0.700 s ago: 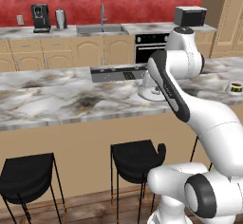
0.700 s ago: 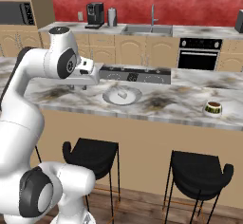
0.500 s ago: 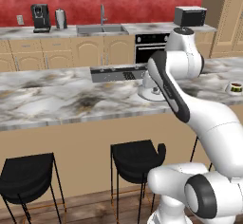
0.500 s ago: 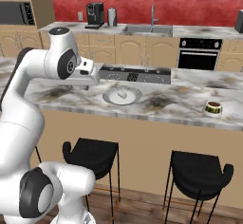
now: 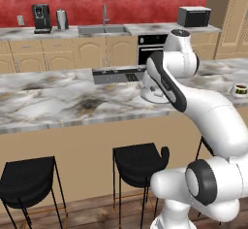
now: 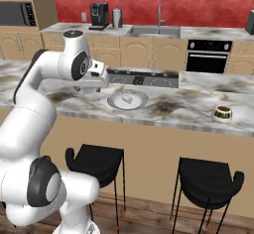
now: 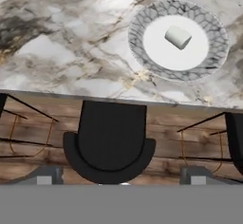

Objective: Pick up the marshmallow and place it in the cup of hot chocolate on the dining counter.

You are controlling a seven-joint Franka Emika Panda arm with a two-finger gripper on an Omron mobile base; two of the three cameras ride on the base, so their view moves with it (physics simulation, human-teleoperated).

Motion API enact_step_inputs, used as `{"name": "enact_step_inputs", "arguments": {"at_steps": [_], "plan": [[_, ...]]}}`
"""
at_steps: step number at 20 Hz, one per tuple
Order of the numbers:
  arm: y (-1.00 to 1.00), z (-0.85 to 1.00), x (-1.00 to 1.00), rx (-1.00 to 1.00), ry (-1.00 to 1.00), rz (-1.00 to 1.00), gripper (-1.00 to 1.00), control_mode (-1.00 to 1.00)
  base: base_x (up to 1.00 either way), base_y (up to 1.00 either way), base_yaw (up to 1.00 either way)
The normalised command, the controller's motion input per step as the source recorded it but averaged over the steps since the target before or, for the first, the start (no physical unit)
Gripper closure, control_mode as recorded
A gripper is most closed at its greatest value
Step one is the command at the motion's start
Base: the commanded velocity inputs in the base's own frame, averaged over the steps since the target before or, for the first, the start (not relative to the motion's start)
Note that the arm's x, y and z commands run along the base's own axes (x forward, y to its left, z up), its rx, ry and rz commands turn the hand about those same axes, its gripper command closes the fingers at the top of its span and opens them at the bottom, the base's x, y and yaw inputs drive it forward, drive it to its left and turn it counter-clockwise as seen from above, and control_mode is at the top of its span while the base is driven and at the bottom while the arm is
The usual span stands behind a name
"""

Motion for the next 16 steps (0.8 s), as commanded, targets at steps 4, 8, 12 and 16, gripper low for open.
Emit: {"name": "enact_step_inputs", "arguments": {"at_steps": [4,8,12,16], "plan": [[-0.3,-0.04,0.69,0.05,0.14,0.04,-1.0,-1.0,0.0,0.0,0.0],[-0.03,-0.14,0.68,0.0,0.14,0.0,-1.0,-1.0,0.0,0.0,0.0],[-0.05,-0.11,0.43,0.0,0.11,0.0,-1.0,-1.0,0.0,0.0,0.0],[-0.04,-0.04,0.27,0.02,0.08,0.0,-1.0,-1.0,0.0,0.0,0.0]]}}
